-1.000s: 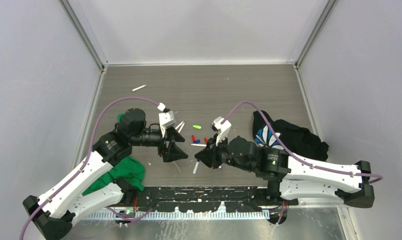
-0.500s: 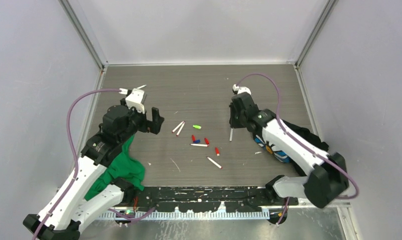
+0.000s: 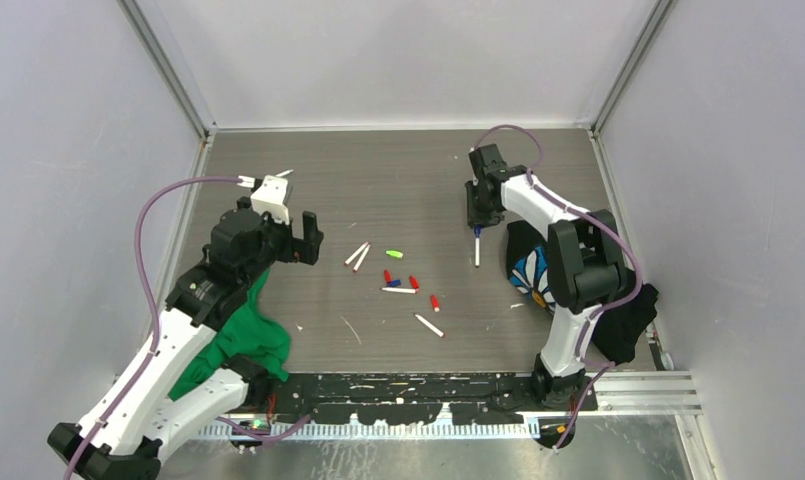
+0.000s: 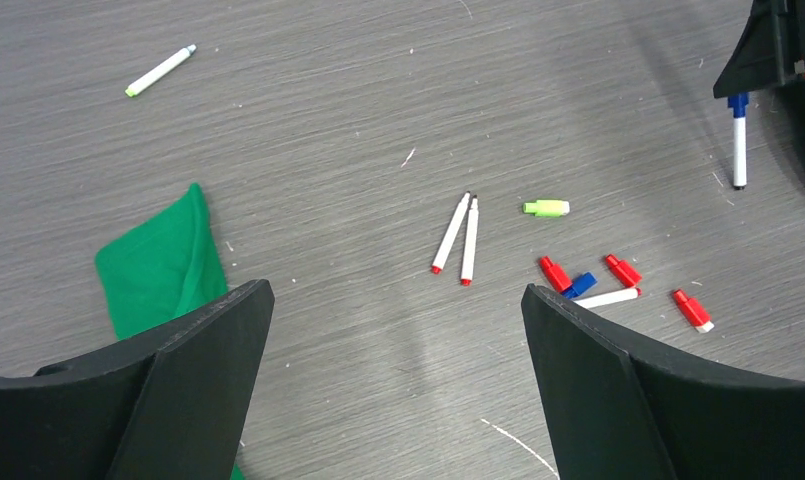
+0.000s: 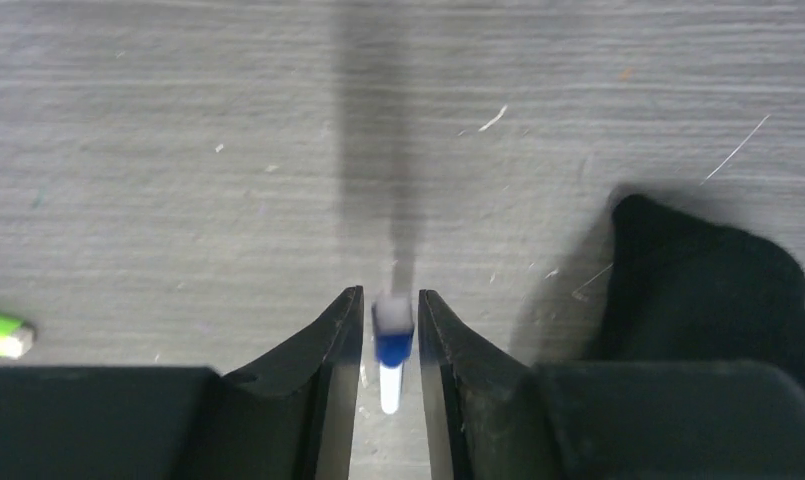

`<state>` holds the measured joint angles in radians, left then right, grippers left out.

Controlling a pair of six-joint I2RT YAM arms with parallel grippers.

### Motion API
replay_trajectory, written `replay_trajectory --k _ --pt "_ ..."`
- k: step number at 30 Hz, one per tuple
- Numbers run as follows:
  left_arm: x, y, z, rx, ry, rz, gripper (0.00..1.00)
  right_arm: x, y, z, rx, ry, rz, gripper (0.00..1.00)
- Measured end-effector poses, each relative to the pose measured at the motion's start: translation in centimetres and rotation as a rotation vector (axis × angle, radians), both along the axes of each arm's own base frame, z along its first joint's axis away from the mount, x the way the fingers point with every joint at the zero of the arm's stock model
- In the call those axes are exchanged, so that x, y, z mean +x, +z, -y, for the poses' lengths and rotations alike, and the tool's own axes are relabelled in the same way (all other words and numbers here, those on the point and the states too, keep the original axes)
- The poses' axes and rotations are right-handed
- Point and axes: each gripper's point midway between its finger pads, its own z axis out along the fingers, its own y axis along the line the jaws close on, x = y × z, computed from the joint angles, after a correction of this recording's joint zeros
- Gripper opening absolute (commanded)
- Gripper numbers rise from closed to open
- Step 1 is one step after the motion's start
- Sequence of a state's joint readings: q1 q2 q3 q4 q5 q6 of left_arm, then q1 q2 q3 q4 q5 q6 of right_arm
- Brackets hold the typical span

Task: Insert the pens into the pen caps
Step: Place the pen at the center of the board, then pick up the pen from the center of the board.

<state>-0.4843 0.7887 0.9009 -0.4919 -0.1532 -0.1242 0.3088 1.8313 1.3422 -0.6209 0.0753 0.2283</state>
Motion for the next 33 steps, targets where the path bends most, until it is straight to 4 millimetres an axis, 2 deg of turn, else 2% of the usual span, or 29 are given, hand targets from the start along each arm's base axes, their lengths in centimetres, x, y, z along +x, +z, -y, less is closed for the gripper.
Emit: replay_trajectory --k 4,6,12,15,19,22,25,28,33 --pt "0.1 -0.2 0.1 0.002 -0.001 -0.006 0.98 1.3 -1.2 1.2 -0.011 -0.026 -0.018 0.61" --pt "0.1 -0.2 0.1 0.003 -0.002 -0.006 0.98 1.6 -1.5 1.6 -0.012 -0.035 -0.021 0.68" --pt "0.3 -0.9 0.4 0.010 -0.012 -0.030 0.98 2.0 -1.2 1.3 0.002 -0.029 -0.002 0.72" --pt "0.4 -1.5 1.0 0.011 -0.033 -0.057 1.00 1.8 -0.1 0.7 0.050 -0.014 0.035 0.71" --pt "1.0 -3.3 1.7 0.027 -0.043 -0.128 1.00 -0.4 3.6 -0.6 0.171 0.016 0.116 0.69" --pt "1.6 -4.8 1.8 0.054 -0.039 -0.183 1.00 -2.7 6.7 -1.9 0.275 0.047 0.197 0.69" --pt "2.6 -6.1 1.3 0.057 -0.021 -0.252 0.97 -5.4 9.0 -3.3 0.362 0.091 0.252 0.69" --pt "5.4 -6.9 -0.3 0.023 0.041 -0.324 0.95 -7.8 10.2 -4.4 0.421 0.138 0.275 0.70" --pt "12.0 -8.3 -2.9 0.022 0.146 -0.404 0.94 -10.8 11.7 -5.4 0.518 0.207 0.311 0.70"
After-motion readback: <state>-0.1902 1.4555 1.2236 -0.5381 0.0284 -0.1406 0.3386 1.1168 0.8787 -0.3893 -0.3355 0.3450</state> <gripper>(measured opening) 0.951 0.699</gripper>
